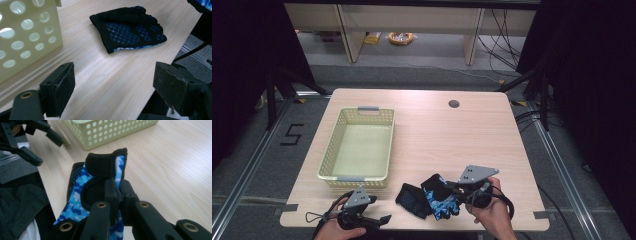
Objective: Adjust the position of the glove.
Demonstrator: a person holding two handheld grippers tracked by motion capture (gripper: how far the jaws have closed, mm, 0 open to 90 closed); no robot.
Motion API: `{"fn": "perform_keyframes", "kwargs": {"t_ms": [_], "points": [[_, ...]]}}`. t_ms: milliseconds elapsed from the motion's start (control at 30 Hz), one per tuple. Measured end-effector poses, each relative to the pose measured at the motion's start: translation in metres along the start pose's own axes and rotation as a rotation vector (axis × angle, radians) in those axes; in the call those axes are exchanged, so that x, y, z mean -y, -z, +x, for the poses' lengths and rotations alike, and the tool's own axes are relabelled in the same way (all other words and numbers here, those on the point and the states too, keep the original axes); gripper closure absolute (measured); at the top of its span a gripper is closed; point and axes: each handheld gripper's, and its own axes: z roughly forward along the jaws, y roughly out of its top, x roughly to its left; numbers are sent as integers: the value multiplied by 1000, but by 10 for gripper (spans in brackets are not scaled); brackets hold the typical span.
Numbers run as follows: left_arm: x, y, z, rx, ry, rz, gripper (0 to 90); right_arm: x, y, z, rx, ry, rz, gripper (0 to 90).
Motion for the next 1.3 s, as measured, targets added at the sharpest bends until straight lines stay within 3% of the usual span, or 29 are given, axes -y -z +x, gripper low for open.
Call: {"fn": "perform_keyframes", "kwargs": {"t_ms": [67, 133, 167, 267, 300, 400, 467, 667, 800, 900, 933, 1033, 1167, 1200, 1267, 1300], "points": [[-1, -2, 0, 7, 14, -13, 174, -2, -6, 0, -23, 25, 1, 866], [-1, -2, 1, 0, 28, -5, 174, -5, -11, 2, -44, 20, 14, 866], [-2, -2, 2, 3, 13, -11, 174, -9, -17, 2, -64, 49, 11, 866], [-3, -1, 3, 7, 11, -7, 174, -12, -20, 2, -78, 53, 23, 866], [-3, -2, 2, 1, 32, -15, 174, -14, -23, 2, -89, 53, 28, 866], [-3, 0, 5, 0, -6, 2, 174, -19, -33, 2, -140, 95, 38, 866], [-4, 1, 5, 4, 0, 1, 174, -23, -41, 2, -171, 104, 58, 866], [-3, 0, 6, -5, -10, 4, 174, -29, -55, -2, -222, 127, 78, 866], [-3, 0, 5, 1, 3, -5, 174, -32, -62, -5, -232, 123, 99, 865], [-3, -1, 4, 1, 19, -15, 174, -35, -70, -9, -249, 153, 98, 865], [-3, -1, 4, 2, 13, -11, 174, -36, -72, -8, -265, 136, 113, 864], [-3, -2, 4, 3, 23, -20, 174, -37, -78, -10, -282, 157, 116, 863], [-2, -2, 4, 6, 28, -17, 174, -37, -86, -11, -297, 147, 150, 862], [-3, -2, 5, 4, 24, -14, 174, -37, -89, -13, -310, 169, 148, 862], [-3, -2, 5, 2, 15, -6, 174, -37, -91, -13, -319, 162, 170, 859], [-2, -3, 4, 7, 28, -16, 174, -37, -95, -13, -338, 188, 164, 858]]}}
